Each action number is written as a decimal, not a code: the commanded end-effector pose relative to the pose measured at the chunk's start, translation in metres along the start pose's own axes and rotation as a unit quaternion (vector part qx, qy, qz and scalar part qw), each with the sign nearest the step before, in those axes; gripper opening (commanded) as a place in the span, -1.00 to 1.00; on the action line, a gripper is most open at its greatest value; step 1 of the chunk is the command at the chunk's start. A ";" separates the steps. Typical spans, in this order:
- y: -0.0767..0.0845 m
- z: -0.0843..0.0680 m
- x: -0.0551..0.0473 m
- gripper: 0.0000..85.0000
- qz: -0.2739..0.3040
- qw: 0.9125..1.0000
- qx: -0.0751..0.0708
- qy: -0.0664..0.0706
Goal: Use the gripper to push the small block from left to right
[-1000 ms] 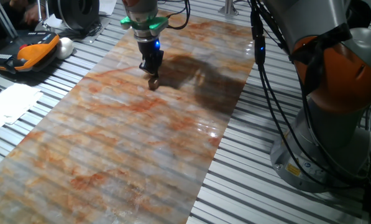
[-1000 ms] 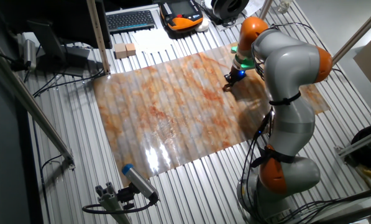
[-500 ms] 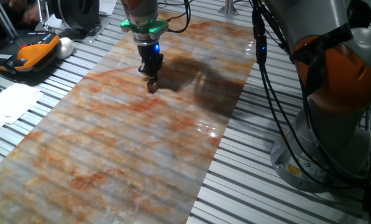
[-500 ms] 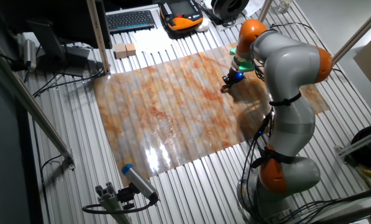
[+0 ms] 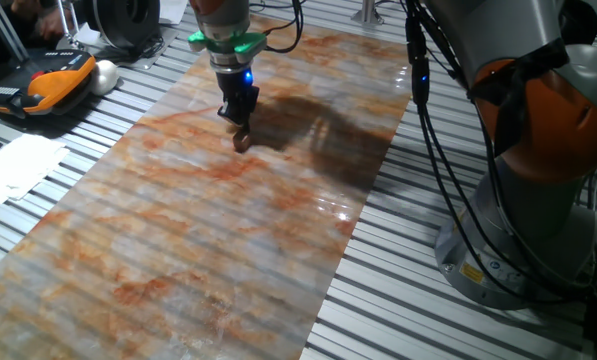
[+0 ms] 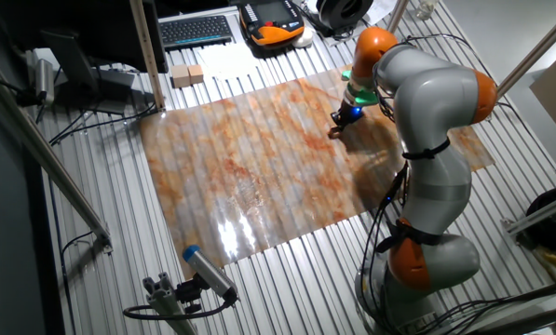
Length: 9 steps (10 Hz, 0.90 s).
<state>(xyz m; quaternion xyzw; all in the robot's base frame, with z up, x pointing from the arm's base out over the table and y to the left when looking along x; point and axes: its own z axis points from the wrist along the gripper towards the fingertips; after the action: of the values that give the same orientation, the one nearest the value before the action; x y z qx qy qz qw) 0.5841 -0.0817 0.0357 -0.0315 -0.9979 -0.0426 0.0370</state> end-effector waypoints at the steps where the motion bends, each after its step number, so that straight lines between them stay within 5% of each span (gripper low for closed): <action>1: 0.004 0.002 0.002 -1.00 0.002 1.000 0.000 -0.002; 9: 0.031 -0.001 0.001 -1.00 0.024 1.000 -0.004 -0.001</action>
<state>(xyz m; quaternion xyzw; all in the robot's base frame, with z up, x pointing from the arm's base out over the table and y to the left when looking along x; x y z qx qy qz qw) 0.5854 -0.0502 0.0390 -0.0563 -0.9967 -0.0459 0.0372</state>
